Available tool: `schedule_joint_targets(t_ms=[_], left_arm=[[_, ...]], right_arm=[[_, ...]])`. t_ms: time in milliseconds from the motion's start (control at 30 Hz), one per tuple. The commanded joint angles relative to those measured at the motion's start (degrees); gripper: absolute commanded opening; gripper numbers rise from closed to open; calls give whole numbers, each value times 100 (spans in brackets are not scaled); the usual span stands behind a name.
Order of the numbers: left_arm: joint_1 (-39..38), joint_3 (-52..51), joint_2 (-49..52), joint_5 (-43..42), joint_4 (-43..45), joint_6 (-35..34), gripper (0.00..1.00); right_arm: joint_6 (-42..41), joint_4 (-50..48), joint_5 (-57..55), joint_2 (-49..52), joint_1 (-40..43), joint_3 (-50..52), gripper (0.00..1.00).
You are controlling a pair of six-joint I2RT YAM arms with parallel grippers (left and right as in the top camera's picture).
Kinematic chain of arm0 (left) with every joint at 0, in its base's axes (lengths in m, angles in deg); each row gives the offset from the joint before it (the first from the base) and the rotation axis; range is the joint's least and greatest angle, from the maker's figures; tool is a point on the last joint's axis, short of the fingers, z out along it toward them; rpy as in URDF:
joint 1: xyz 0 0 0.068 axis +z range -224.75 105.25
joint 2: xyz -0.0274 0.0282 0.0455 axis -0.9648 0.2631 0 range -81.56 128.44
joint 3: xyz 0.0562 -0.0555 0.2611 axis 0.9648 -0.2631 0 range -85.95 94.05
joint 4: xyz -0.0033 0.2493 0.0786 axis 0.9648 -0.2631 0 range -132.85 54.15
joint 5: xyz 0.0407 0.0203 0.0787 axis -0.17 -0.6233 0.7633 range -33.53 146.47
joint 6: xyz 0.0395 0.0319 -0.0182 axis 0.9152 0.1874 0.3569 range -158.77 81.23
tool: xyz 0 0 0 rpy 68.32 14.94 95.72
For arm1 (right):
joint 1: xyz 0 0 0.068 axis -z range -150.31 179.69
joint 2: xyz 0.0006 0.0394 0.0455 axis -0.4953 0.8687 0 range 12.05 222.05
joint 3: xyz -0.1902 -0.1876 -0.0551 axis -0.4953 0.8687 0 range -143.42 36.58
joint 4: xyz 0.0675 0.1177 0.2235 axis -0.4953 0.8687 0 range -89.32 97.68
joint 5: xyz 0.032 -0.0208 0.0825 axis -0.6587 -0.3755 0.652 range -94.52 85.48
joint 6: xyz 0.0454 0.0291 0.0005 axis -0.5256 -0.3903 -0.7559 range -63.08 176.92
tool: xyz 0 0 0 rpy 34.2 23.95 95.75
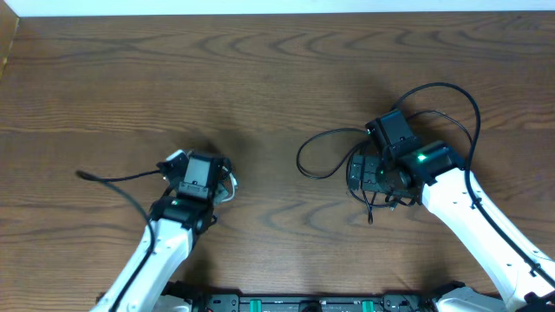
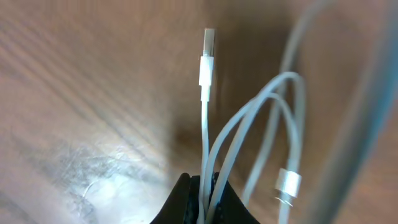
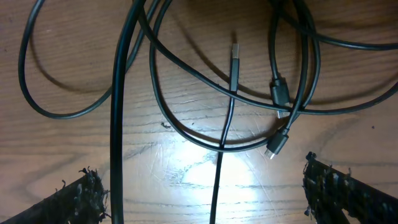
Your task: Untangle cables
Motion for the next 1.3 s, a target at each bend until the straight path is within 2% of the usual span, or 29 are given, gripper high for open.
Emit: schedule_joint_targets(t_ms=[0,267,367,533,833,1000,1133,1267], left_arm=[[63,70,-424,116,190,234,8],[1023,166,-769,-26,1012,297,8],[1617,354,-754,-638,1543,741,8],[2549,841,-546,-1296,2013,787,8],[4212,1384,870,-2870,2752,514,8],[4920,1384,1729,-2986,3265,286,7],[5322,1384,2245,-3469,3858,264,8],[5696,1381,2527,-3458,3987,-208,8]], right_arm=[[-52,4,-87,-2,-28,-17,99],[-55,-4,-87,0,-28,-17,99],[-55,-33,-87,-2,-28,-17,99],[-57,-131,-85,0,-28,-17,99],[-57,-192,-87,0,-28,-17,99],[-57,-188,-85,0,-28,-17,99],[-57,-195,-87,0,-28,-17,99],[-57,-175,-85,0,-28,-17,99]])
